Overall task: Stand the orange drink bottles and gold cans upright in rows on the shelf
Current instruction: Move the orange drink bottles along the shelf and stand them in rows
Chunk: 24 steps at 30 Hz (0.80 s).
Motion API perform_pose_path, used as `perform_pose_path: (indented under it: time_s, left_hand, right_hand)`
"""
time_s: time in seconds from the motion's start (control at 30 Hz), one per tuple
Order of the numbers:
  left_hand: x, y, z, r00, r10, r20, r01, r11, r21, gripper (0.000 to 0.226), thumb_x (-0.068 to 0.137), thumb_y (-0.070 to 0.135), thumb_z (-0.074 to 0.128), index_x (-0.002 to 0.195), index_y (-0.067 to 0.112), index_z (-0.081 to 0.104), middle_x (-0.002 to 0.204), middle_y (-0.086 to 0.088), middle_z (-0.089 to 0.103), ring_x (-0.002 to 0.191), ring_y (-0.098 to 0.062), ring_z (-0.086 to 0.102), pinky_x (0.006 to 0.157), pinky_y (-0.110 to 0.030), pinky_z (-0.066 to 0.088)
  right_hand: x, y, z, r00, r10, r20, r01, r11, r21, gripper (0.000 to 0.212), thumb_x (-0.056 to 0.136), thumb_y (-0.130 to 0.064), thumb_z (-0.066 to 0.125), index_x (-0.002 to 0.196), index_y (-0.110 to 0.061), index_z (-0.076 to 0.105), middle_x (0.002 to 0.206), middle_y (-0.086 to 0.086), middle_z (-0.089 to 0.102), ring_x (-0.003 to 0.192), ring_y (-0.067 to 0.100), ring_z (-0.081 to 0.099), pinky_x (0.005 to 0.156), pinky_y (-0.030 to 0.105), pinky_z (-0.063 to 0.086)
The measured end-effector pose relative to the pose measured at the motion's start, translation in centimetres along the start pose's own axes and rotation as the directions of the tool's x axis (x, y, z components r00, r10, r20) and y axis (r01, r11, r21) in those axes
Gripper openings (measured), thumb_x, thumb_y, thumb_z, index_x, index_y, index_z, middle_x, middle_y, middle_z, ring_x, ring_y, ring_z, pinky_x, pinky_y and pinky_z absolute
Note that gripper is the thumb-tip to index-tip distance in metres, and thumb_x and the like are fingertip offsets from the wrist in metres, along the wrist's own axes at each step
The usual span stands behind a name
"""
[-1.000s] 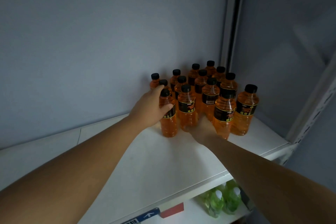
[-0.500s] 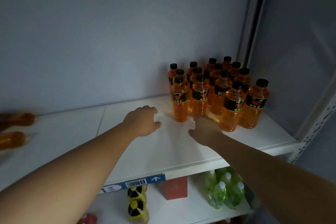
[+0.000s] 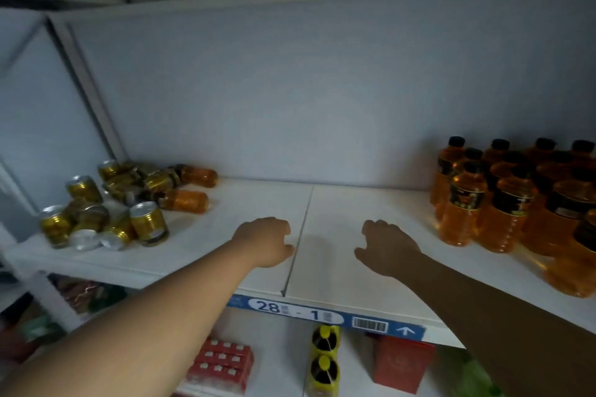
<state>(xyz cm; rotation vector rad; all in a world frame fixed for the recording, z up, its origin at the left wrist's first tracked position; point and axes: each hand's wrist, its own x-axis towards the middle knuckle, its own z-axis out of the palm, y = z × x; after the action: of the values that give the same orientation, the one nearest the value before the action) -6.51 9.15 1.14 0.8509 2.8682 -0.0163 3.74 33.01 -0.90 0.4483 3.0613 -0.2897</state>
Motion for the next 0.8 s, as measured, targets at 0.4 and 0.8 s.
perform_pose_path:
  time_s: [0.4, 0.8]
  left_hand:
    - [-4.9, -23.8, -3.4, 0.967, -0.221, -0.124, 0.195, 0.962, -0.189, 0.029, 0.09, 0.05, 0.059, 0.105, 0.027, 0.068, 0.104, 0.004, 0.07, 0.093, -0.018, 0.065, 0.086, -0.039, 0.056]
    - [0.7, -33.5, -6.1, 0.925, -0.324, -0.198, 0.26, 0.921, -0.292, 0.011, 0.094, 0.042, 0.062, 0.098, 0.034, 0.069, 0.088, 0.011, 0.068, 0.083, -0.009, 0.064, 0.078, -0.037, 0.056]
  right_hand:
    - [7.8, -20.1, 2.6, 0.986, -0.163, 0.021, 0.164, 0.986, -0.034, 0.055, 0.097, -0.05, 0.051, 0.14, -0.016, 0.046, 0.139, 0.007, 0.052, 0.127, 0.026, 0.051, 0.104, 0.039, 0.045]
    - [17.5, -26.6, 4.7, 0.969, -0.237, 0.065, 0.242, 0.967, -0.078, 0.052, 0.096, -0.052, 0.052, 0.138, -0.022, 0.047, 0.136, 0.001, 0.053, 0.124, 0.023, 0.053, 0.098, 0.038, 0.048]
